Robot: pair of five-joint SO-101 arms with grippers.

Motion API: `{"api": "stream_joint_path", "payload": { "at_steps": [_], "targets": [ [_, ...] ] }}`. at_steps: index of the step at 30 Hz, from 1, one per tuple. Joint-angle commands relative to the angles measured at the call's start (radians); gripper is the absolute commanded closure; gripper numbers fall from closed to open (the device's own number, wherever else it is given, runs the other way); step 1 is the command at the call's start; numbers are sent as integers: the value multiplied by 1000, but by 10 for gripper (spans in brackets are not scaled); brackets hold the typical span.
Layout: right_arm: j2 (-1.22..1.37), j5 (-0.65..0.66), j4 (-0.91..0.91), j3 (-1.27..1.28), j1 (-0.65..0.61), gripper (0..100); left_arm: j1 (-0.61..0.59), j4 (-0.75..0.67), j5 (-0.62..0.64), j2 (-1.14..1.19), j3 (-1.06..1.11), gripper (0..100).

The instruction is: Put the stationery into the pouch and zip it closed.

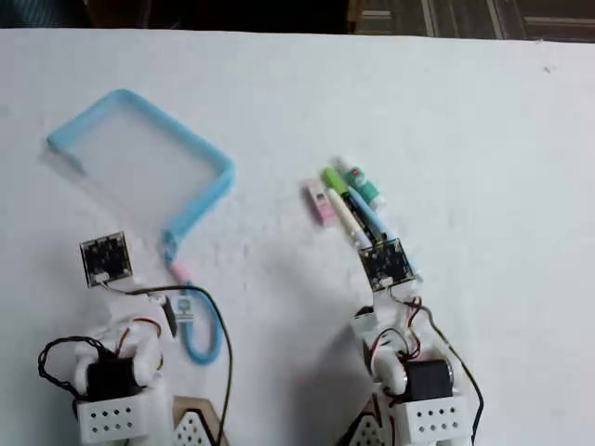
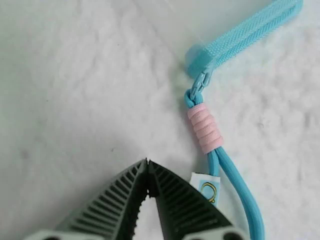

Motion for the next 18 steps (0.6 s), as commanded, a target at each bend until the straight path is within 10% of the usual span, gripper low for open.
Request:
{"api": "stream_joint_path", "payload": {
  "at_steps": [1, 18],
  "targets": [
    [-12, 2, 4, 9, 1, 978, 8, -6, 8, -2, -3, 975],
    [-12, 3, 4, -49, 8, 981, 8, -6, 8, -1, -3, 975]
  ]
}}
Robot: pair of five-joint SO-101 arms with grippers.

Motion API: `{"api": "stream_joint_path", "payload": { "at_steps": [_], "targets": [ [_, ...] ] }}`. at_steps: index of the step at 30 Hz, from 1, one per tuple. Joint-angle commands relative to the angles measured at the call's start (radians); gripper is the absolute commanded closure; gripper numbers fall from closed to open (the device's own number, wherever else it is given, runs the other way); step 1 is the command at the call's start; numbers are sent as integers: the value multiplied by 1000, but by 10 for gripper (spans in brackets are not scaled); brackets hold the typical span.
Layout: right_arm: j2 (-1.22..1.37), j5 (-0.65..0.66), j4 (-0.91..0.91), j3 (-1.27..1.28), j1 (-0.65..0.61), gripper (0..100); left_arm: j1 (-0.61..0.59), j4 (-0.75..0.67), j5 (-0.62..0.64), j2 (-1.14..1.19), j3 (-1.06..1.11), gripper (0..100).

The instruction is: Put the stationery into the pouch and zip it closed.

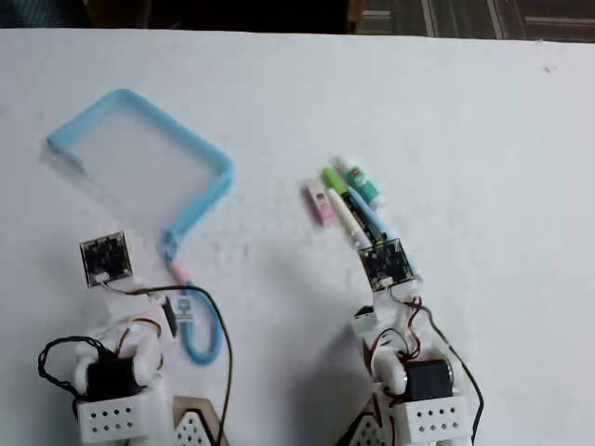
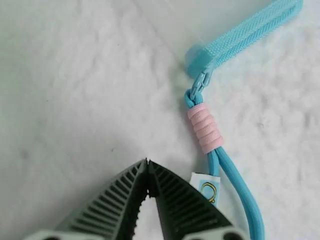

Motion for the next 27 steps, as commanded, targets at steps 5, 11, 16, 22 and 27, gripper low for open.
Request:
{"api": "stream_joint_path", "payload": {
  "at_steps": [5, 11, 16, 22, 27],
  "targets": [
    [-12, 3, 2, -120, 2, 978, 12, -6, 8, -2, -3, 974],
    [-12, 58, -58, -218, 2, 978, 31, -8, 9, -2, -3, 974],
    [-2, 74, -96, -336, 2, 980, 143, -14, 8, -4, -3, 973],
    [1, 74, -50, -460, 2, 981, 104, -157, -97, -7, -157, 936],
    [133, 74, 45, -608, 2, 979, -10, -245, -123, -1, -514, 876]
  ]
}}
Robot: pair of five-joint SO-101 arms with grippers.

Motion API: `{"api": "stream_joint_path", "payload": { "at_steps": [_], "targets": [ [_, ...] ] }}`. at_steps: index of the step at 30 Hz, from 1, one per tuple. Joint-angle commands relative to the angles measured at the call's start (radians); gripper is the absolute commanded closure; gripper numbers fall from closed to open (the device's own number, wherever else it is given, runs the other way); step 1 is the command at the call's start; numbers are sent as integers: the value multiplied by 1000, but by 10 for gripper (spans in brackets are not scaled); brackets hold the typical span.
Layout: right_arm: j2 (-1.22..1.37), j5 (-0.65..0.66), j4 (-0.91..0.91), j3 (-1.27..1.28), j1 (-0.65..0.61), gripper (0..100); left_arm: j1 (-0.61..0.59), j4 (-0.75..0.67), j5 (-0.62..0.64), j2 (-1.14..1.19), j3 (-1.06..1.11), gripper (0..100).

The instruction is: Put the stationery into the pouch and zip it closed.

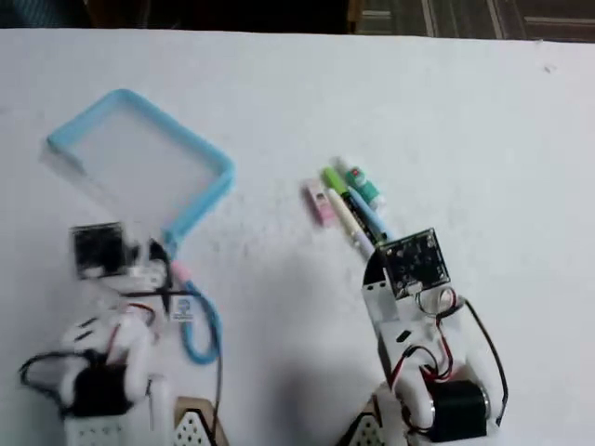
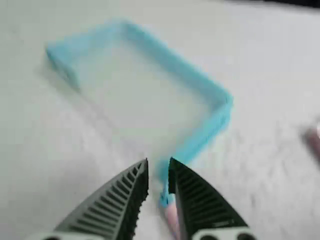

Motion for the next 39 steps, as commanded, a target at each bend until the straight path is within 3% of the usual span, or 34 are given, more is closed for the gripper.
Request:
{"api": "stream_joint_path", "payload": {
  "at_steps": [1, 5, 11, 18, 21, 27, 39],
  "targets": [
    [133, 5, 41, -152, 2, 979, -73, -51, -29, -1, -295, 877],
    [374, -54, 56, -325, -28, 978, -165, -46, -149, 1, -448, 880],
    [674, -72, 44, -422, -291, 975, -406, -44, -152, 84, -543, 979],
    [977, -175, -205, -427, -622, 754, -653, -37, 58, 424, -672, 975],
    [1165, -176, -348, -428, -705, 704, -688, -37, 109, 539, -683, 975],
    [1524, -245, -542, -548, -773, 704, -688, 25, 117, 587, -675, 974],
    [1919, -252, -510, -809, -865, 704, -690, 106, 117, 587, -674, 974]
  ]
}}
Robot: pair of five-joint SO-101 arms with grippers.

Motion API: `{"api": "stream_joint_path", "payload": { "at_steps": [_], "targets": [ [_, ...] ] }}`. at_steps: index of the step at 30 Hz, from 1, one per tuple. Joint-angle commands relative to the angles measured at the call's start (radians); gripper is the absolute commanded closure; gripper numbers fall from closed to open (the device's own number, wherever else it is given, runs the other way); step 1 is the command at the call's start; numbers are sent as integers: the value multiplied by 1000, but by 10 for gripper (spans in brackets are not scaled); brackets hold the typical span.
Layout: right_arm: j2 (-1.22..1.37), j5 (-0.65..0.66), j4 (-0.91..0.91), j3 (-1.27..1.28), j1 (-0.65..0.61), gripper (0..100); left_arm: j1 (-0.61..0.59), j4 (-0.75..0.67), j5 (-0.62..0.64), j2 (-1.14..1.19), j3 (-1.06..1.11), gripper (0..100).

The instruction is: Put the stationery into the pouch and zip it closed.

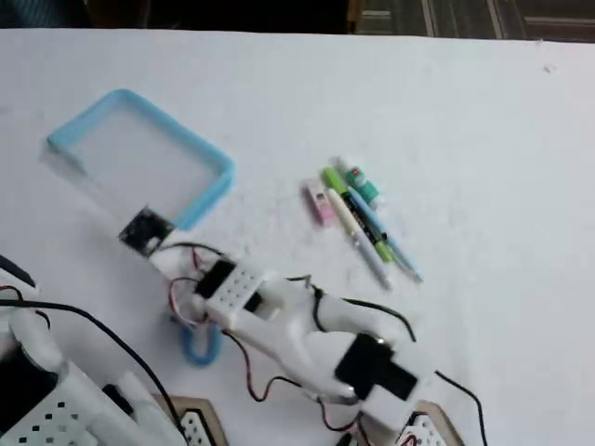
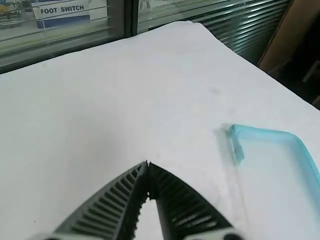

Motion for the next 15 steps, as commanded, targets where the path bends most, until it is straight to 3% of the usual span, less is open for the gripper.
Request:
{"api": "stream_joint_path", "payload": {
  "at_steps": [1, 7, 9, 14, 15],
  "targets": [
    [36, -5, 4, -66, -7, 704, -2, 5, 6, 8, -29, 975],
    [91, 0, 87, -152, 28, 713, -2, 5, 6, 8, -29, 975],
    [105, 0, 150, -184, 44, 762, -2, 5, 6, 8, -29, 975],
    [128, 0, 255, -250, 88, 993, -2, 5, 6, 8, -29, 975],
    [128, 0, 274, -258, 104, 972, -2, 5, 6, 8, -29, 975]
  ]
}}
